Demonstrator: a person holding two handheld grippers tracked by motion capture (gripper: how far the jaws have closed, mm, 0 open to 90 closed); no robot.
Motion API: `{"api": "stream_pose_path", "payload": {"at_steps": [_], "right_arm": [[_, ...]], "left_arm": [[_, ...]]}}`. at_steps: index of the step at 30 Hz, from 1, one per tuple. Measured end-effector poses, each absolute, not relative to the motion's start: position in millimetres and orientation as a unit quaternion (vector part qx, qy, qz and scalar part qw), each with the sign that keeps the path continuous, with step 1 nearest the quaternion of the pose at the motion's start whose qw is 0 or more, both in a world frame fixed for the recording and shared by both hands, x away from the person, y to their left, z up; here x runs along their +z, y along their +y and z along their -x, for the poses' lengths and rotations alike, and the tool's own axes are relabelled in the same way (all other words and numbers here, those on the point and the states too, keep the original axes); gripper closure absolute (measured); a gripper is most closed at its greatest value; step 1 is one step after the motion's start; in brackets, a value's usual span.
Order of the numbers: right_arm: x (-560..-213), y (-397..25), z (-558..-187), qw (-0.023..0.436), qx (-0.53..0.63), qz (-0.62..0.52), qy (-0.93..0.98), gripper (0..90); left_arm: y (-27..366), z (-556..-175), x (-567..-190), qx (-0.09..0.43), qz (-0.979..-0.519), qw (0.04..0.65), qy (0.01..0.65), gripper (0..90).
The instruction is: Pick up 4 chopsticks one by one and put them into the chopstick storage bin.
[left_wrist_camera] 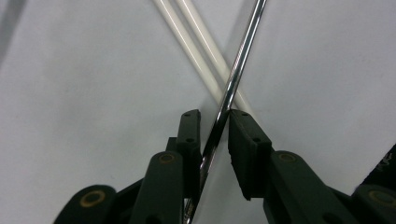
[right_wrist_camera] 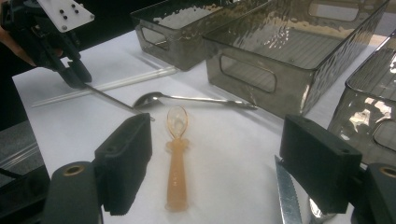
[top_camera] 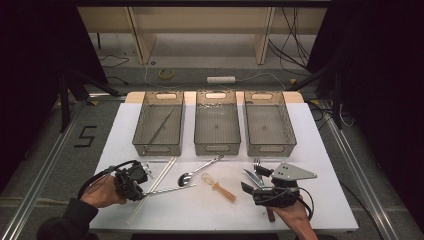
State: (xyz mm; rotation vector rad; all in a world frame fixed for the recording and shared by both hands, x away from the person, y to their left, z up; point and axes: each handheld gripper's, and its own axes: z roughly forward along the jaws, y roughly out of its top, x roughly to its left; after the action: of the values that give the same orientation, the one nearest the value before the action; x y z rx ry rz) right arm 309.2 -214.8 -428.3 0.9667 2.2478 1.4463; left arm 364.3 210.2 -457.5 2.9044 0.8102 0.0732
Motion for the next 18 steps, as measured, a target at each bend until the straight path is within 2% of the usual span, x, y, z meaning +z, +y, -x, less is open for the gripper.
{"api": "stream_pose_path", "payload": {"at_steps": [12,18], "right_arm": [[-428.2,-214.6,-308.9,0.150,0.502,-0.335,0.783,26.2],[-428.3,-213.8,-308.7,0.151,0.501,-0.336,0.783,26.2]], "left_arm": [[210.5,-364.6,-459.6,0.019,-0.970,0.059,0.237,82.6],[210.8,-363.2,-460.2,0.016,-0.974,0.061,0.220,83.6]]}}
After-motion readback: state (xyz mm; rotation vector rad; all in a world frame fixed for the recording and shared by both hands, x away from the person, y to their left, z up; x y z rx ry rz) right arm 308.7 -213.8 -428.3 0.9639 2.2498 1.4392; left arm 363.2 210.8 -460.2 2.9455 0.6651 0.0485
